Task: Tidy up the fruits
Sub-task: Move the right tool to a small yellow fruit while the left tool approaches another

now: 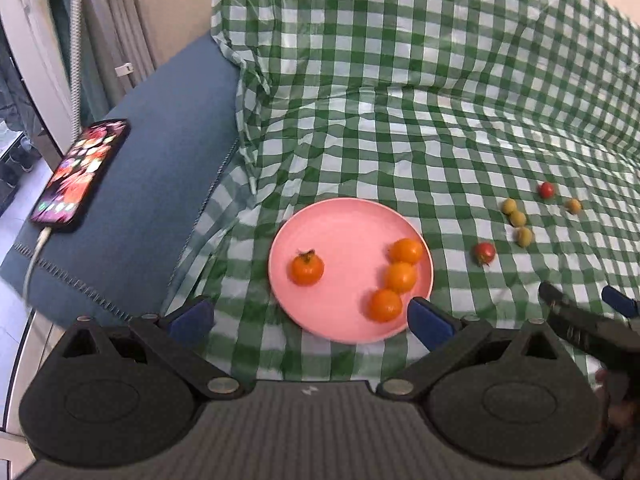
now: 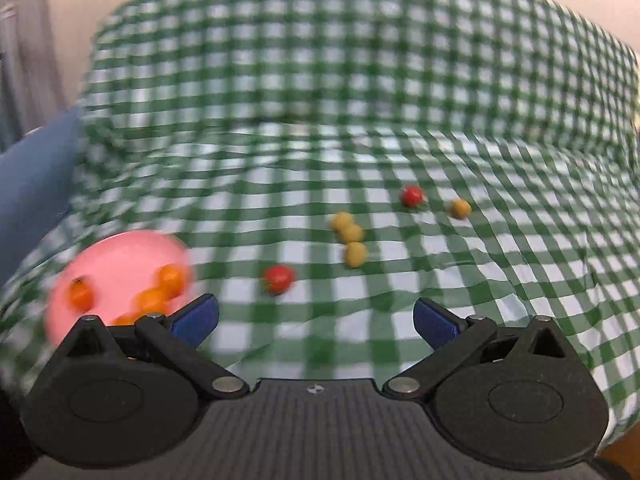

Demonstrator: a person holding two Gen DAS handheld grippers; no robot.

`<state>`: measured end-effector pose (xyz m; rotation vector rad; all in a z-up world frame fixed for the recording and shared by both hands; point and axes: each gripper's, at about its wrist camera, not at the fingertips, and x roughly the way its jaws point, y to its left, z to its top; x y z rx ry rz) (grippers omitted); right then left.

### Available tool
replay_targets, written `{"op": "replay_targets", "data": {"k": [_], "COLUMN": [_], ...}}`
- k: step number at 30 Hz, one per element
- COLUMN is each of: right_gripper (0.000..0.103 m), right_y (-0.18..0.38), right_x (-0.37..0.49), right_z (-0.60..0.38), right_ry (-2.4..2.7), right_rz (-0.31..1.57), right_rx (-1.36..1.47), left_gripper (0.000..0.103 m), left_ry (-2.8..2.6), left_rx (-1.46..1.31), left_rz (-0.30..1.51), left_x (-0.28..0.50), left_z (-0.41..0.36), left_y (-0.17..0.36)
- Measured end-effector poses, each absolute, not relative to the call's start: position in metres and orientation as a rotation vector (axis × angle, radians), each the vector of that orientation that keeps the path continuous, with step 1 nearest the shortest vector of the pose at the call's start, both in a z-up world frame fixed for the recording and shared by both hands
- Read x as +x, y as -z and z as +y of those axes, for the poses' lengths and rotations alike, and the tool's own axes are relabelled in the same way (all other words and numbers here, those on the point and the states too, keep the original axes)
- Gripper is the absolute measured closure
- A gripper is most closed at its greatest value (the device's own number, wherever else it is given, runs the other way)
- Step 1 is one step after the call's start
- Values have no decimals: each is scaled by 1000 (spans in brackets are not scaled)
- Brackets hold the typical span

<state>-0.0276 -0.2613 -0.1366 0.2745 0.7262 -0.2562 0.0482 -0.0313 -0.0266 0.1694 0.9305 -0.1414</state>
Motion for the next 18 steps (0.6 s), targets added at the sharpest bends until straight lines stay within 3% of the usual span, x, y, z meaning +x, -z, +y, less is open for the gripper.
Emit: {"op": "replay_targets", "data": {"k": [3, 6, 8, 10, 15, 18], "right_gripper": [2, 10, 23, 29, 34, 49], "right_y": [163, 188, 205, 217, 234, 243], "right_x": [7, 37, 52, 63, 81, 91], "right_z": [-289, -305, -308, -306, -308, -309], "right_ry": [309, 331, 329, 308, 248, 228], "right_rz": [732, 740, 748, 748, 761, 779], "right_rx": [295, 283, 258, 219, 234, 251], "left_gripper": [0, 0, 0, 0, 0, 0], "left_ry": [144, 142, 139, 136, 134, 138], "left_rx": [159, 148, 149, 158, 185, 200], "left_rz": [953, 969, 976, 981, 1005, 1018], "left_x": [73, 92, 104, 113, 129, 136], "left_z": [-47, -62, -72, -81, -100, -112], "left_y": [32, 35, 40, 45, 61, 69]}}
